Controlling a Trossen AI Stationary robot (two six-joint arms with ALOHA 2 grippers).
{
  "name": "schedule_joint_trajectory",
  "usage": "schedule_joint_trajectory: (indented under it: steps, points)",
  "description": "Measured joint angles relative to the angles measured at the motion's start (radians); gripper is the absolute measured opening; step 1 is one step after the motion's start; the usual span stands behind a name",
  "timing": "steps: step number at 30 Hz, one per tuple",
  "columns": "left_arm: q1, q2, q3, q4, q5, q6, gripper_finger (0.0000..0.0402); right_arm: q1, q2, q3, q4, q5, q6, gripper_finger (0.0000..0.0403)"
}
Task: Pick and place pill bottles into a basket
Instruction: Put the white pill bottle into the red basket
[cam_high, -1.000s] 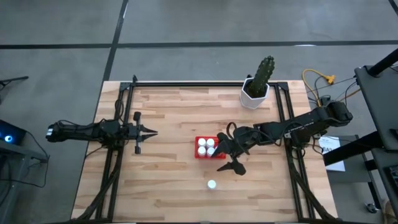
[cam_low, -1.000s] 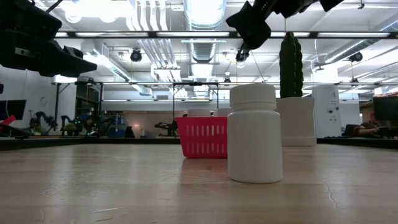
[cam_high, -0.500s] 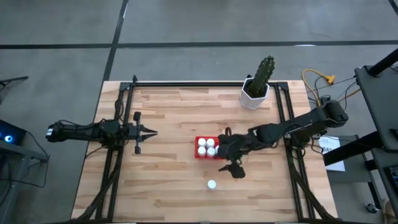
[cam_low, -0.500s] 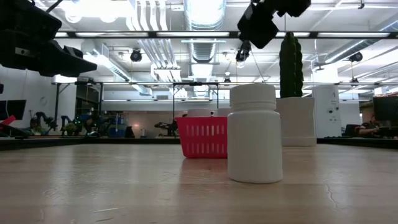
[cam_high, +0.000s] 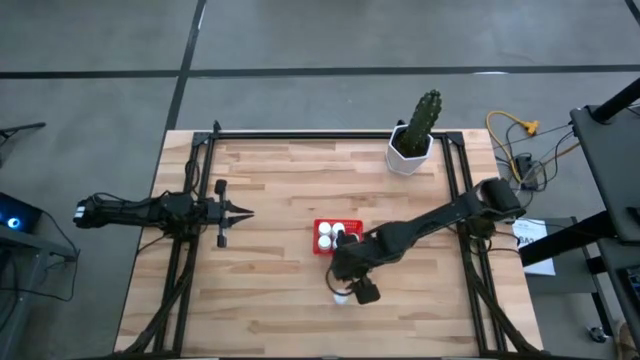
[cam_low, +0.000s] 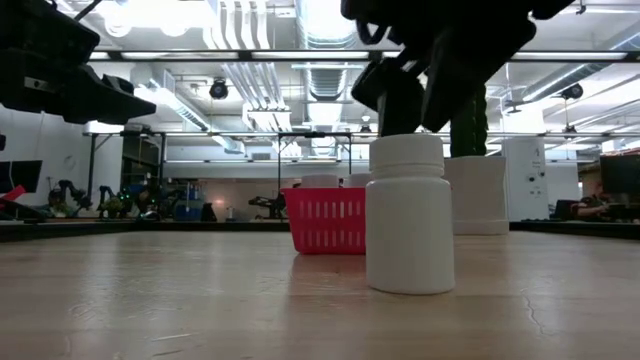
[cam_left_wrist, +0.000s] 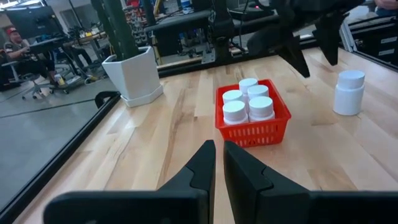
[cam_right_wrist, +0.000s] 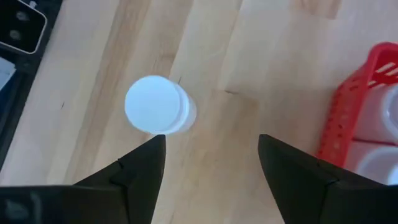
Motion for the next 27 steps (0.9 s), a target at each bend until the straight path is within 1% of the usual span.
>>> schedule_joint_trajectory:
  steps: [3, 9, 20, 27]
  points:
    - [0.0, -0.001, 0.0, 0.0, 0.0, 0.0, 0.0015, 0.002, 0.037, 0.046, -0.032, -0.001, -0.009, 0.0253]
    - [0.0, -0.001, 0.0, 0.0, 0.0, -0.001, 0.0015, 0.007, 0.029, 0.061, -0.041, -0.006, 0.001, 0.0263]
    - [0.0, 0.0, 0.0, 0.0, 0.0, -0.002, 0.0015, 0.06, 0.029, 0.077, -0.035, -0.006, 0.033, 0.026]
    - [0.0, -0.002, 0.0, 0.0, 0.0, -0.002, 0.0015, 0.07, 0.03, 0.076, -0.009, -0.005, 0.034, 0.0253]
